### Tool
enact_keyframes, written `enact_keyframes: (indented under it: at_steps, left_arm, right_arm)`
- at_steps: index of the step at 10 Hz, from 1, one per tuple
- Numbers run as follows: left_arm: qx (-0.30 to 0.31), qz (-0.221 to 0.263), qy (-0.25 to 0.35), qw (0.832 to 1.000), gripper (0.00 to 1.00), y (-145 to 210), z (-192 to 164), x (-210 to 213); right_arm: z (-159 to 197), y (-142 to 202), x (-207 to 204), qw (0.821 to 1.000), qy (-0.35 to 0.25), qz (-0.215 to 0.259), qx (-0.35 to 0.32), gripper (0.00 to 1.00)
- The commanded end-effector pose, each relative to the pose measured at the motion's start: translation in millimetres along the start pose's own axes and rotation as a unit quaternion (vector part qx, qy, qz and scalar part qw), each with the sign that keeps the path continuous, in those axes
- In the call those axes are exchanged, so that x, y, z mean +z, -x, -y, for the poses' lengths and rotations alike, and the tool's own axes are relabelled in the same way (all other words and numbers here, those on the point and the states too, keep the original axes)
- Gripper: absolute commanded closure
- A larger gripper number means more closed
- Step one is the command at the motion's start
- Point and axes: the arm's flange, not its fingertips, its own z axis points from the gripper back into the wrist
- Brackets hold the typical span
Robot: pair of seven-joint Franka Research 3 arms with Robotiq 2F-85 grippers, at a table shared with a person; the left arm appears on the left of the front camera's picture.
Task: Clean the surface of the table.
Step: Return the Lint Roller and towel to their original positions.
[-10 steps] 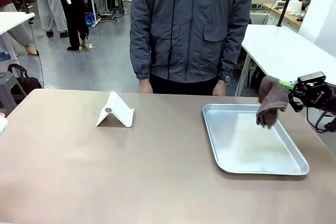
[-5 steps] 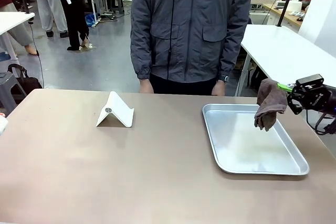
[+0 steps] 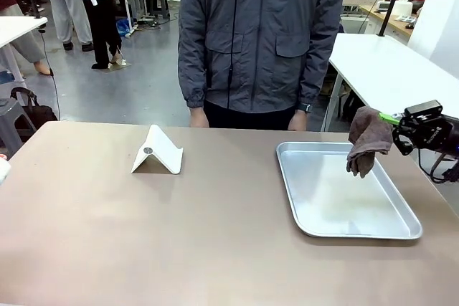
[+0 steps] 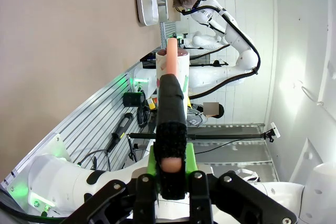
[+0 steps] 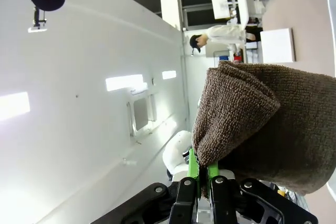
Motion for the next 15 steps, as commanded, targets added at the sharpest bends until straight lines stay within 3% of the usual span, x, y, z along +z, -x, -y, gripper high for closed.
enact_keyframes:
  at_steps: [1,10,11,12,15]
  left_arm:
    - [0.002,0.002,0.006,1.000,0.78,1.0,7.1,3.3]
    - [0.002,0.002,0.006,1.000,0.78,1.0,7.1,3.3]
    - [0.000,0.000,0.000,1.000,0.78,0.0,0.0,0.0]
    - [0.008,-0.009,0.007,1.000,0.78,-9.0,2.4,-8.6]
    - [0.013,-0.030,-0.014,0.999,0.78,-50.5,27.1,-46.7]
  right_arm:
    - [-3.7,-1.6,-1.8,1.000,-0.013,-0.001,0.009,0.93]
    - [0.1,0.0,0.0,1.000,0.000,0.000,0.000,0.93]
    - [-0.9,-3.5,-4.0,1.000,-0.020,-0.004,0.003,0.93]
    - [-7.1,-9.2,-13.1,0.999,-0.032,0.002,0.017,0.93]
    - [-20.7,-30.4,-64.3,0.998,-0.008,-0.051,0.028,0.93]
